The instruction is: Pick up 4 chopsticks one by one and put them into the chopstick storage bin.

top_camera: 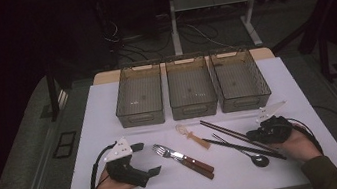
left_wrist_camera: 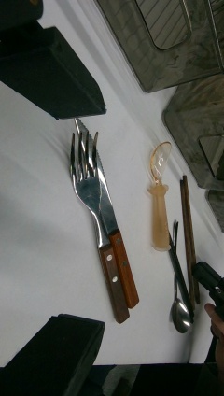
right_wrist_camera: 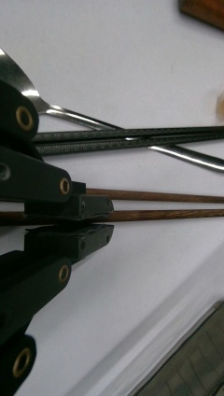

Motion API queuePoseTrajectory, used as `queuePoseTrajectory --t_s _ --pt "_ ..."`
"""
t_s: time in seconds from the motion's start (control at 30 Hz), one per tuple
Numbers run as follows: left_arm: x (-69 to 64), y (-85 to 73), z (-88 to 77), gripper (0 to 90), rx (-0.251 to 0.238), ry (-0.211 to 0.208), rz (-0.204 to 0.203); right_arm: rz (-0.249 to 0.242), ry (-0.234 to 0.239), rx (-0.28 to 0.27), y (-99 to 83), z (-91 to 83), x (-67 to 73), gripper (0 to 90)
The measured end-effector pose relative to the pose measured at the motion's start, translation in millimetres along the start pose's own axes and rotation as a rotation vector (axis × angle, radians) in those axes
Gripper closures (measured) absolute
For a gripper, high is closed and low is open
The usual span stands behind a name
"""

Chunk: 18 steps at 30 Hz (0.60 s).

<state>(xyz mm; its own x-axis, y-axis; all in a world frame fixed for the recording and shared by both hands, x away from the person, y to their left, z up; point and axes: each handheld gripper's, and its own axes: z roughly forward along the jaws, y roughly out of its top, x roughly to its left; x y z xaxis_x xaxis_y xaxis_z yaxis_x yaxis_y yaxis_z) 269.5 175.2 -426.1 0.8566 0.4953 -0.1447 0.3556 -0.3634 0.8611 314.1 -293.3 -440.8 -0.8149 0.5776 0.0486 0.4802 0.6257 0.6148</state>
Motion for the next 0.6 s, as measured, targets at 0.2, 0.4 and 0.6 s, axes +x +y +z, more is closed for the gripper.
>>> queuePoseTrajectory --t_s 0.2,0.4,0.6 --pt "-0.1 0.0 -0.1 0.0 -0.001 -0.001 -0.002 0.011 0.010 -0.032 -0.7 -5.4 -1.2 84.9" --pt "0.3 0.1 0.3 0.0 -0.001 -0.004 -0.002 0.015 0.021 -0.052 -1.3 -8.8 -1.5 84.8" --pt "0.5 0.0 0.2 0.0 -0.002 -0.005 -0.003 0.019 0.041 -0.076 -1.4 -14.0 -2.2 84.8"
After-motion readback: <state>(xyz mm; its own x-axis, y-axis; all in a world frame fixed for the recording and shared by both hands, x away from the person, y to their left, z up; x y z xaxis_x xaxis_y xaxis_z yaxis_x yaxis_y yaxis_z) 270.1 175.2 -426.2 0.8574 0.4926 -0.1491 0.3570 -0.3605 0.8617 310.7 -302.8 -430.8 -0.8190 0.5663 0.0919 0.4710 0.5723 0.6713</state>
